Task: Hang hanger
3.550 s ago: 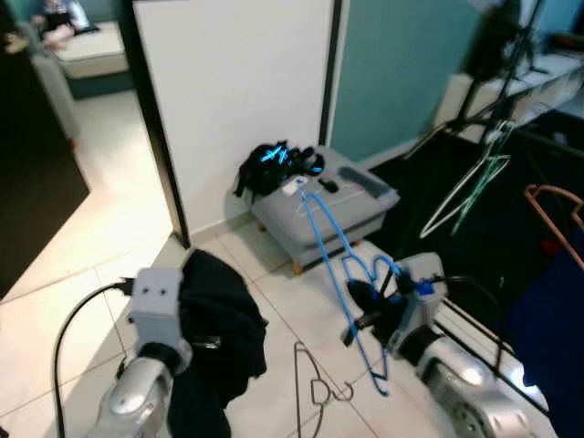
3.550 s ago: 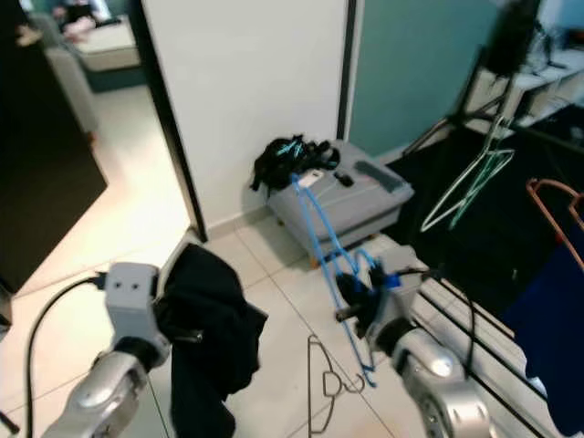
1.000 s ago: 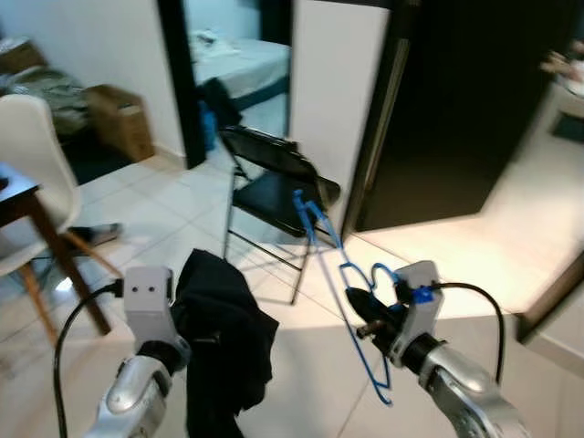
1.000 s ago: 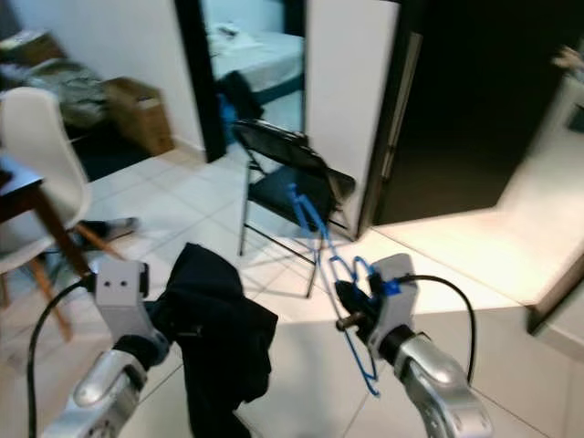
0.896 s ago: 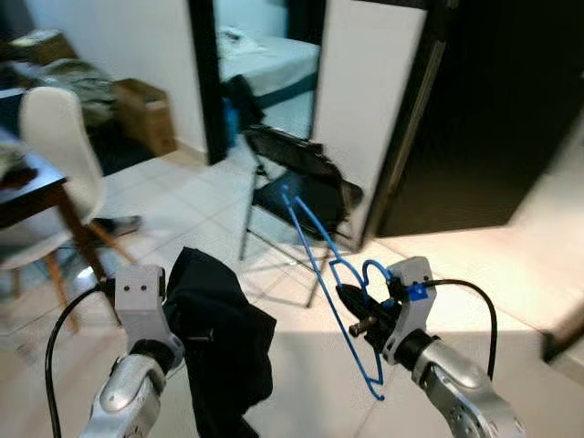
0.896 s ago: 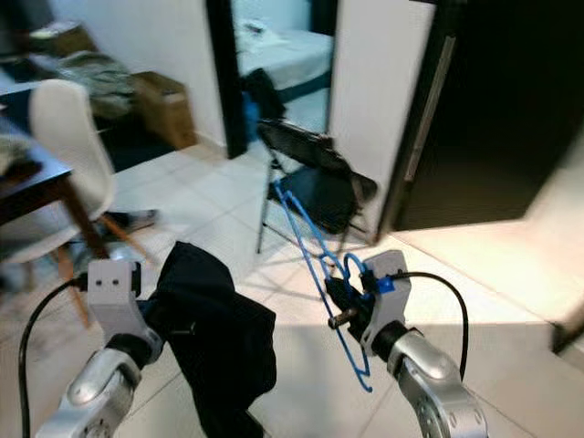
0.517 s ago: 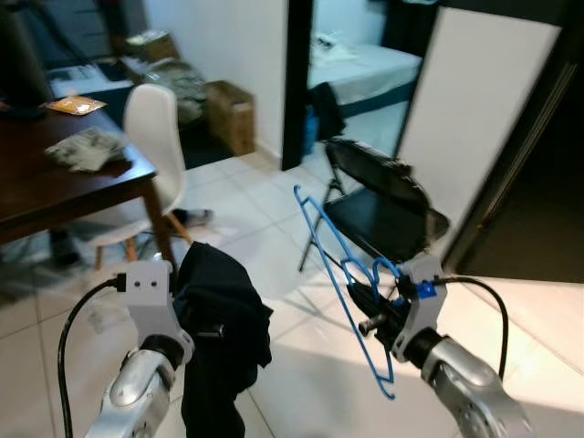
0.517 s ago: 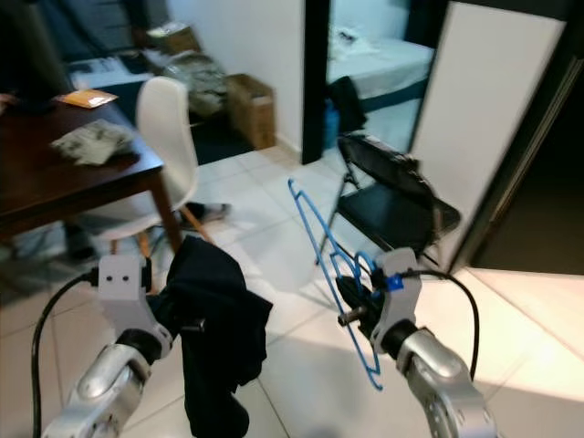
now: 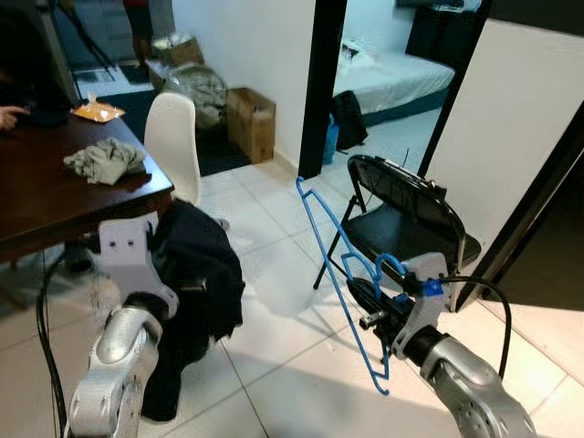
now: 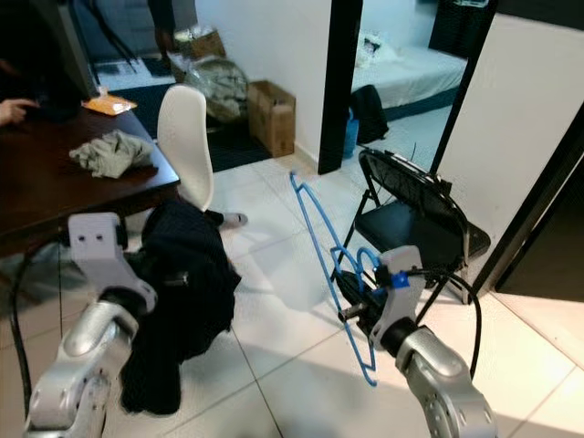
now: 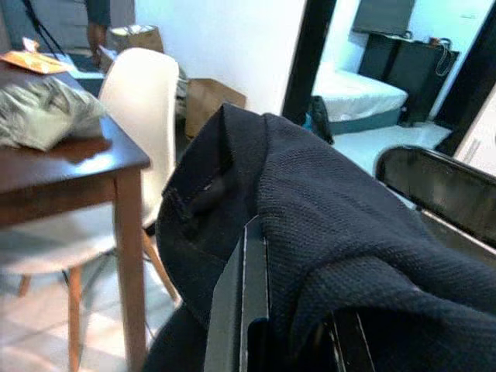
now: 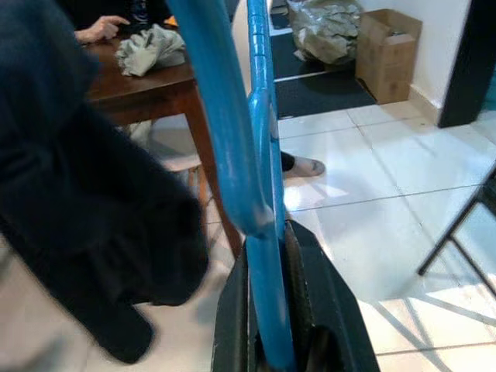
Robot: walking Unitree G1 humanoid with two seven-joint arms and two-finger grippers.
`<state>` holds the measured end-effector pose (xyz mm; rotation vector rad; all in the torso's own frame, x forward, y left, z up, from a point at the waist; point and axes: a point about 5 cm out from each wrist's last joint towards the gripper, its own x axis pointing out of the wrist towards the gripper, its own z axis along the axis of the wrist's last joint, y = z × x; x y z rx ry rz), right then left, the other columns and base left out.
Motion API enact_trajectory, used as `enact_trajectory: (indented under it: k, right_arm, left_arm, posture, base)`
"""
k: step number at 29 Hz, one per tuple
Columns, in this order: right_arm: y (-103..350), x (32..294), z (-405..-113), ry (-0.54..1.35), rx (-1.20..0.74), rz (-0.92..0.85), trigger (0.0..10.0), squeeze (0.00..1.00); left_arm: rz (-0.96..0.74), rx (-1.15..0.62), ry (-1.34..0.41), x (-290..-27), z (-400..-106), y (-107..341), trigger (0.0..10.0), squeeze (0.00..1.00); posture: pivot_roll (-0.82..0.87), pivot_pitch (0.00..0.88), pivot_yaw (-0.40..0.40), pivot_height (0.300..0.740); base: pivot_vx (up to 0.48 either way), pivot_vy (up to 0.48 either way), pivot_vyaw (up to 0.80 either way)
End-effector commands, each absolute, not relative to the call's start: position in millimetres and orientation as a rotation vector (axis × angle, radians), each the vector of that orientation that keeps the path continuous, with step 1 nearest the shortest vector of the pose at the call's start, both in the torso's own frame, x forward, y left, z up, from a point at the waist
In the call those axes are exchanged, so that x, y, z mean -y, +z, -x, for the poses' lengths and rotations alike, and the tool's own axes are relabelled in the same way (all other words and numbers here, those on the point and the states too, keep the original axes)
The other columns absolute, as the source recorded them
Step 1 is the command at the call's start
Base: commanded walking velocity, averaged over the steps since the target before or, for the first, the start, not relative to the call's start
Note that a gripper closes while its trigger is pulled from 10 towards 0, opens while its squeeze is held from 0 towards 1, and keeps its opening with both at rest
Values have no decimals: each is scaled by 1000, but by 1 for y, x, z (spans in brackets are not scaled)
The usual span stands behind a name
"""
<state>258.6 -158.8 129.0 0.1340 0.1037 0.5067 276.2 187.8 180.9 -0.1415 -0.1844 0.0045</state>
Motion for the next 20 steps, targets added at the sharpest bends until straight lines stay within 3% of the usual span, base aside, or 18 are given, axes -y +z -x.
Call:
enact_trajectory:
  k: [1, 3, 14, 20]
  right_arm:
    - [131, 158, -258, 514, -94, -133, 10000, 0]
    - [131, 158, -258, 516, -95, -130, 10000, 0]
    - [131, 154, -255, 536, -94, -101, 10000, 0]
    - [132, 155, -253, 526, -88, -119, 10000, 0]
  left_arm:
    - [126, 241, 13, -191, -279, 199, 10000, 0]
    - [124, 251, 16, -192, -280, 202, 10000, 0]
    - [115, 321, 19, -197, -284, 225, 10000, 0]
    - [107, 369, 14, -199, -288, 242, 10000, 0]
  posture:
    - [6, 0, -22, 740]
    - [6, 0, -22, 740]
    - [7, 0, -16, 740]
    - [5, 0, -11, 740]
  base:
    - [480, 0, 0]
    - [480, 0, 0]
    - [480, 0, 800]
    - [480, 0, 0]
